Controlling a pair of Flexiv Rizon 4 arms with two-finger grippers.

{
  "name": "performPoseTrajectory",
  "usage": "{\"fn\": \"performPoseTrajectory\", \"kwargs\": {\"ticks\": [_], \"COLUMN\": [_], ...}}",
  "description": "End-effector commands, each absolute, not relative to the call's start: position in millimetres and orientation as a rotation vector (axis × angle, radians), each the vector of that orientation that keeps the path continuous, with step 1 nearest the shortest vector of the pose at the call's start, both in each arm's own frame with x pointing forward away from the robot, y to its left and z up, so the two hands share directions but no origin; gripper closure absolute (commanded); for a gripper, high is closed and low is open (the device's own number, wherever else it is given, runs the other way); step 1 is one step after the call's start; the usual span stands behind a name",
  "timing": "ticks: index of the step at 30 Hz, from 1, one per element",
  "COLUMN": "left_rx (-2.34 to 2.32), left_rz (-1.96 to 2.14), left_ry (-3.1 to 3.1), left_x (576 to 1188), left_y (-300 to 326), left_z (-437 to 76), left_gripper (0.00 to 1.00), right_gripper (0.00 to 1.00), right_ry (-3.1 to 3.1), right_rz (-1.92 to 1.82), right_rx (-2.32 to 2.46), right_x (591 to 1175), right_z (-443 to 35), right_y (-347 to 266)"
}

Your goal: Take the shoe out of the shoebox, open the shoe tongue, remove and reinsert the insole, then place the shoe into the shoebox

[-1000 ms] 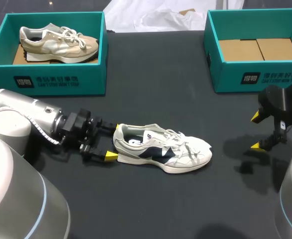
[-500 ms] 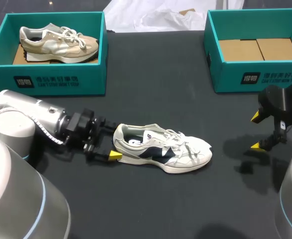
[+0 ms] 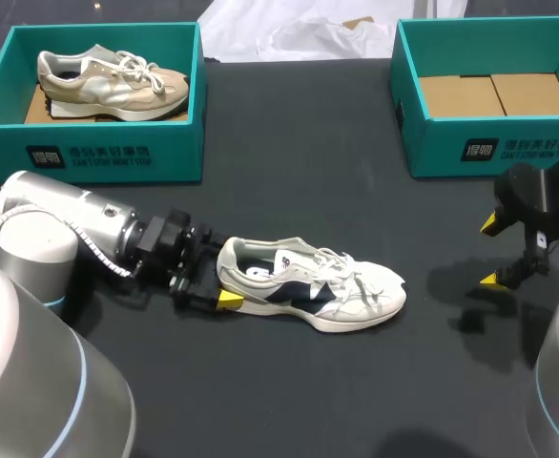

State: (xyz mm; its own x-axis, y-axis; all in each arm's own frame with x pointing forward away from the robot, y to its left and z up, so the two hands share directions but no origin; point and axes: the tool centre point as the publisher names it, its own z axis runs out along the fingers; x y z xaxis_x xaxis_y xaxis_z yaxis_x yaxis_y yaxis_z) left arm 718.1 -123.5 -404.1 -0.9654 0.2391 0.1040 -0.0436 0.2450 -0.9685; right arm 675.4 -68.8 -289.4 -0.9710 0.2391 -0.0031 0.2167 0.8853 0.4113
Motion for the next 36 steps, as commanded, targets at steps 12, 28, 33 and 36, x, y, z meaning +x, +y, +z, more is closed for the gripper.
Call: {"fn": "performPoseTrajectory", "kwargs": {"ticks": [12,28,33,36], "left_rx": [-0.187,-0.1,-0.056,-0.038], "left_rz": [1.792,1.86,1.831,1.819], "left_ry": [-2.308,-2.36,-2.376,-2.383], "left_x": [708,705,704,704], "left_y": [-143,-137,-136,-137], "left_z": [-410,-404,-407,-408], "left_gripper": [0.0,1.0,1.0,1.0], "right_gripper": [0.0,0.0,0.0,0.0], "right_ry": [2.995,2.995,2.995,2.995], "right_rz": [0.643,0.643,0.643,0.643], "right_rx": [0.362,0.362,0.362,0.362], "right_x": [674,674,674,674], "right_z": [-290,-290,-290,-290], "right_y": [-69,-69,-69,-69]}}
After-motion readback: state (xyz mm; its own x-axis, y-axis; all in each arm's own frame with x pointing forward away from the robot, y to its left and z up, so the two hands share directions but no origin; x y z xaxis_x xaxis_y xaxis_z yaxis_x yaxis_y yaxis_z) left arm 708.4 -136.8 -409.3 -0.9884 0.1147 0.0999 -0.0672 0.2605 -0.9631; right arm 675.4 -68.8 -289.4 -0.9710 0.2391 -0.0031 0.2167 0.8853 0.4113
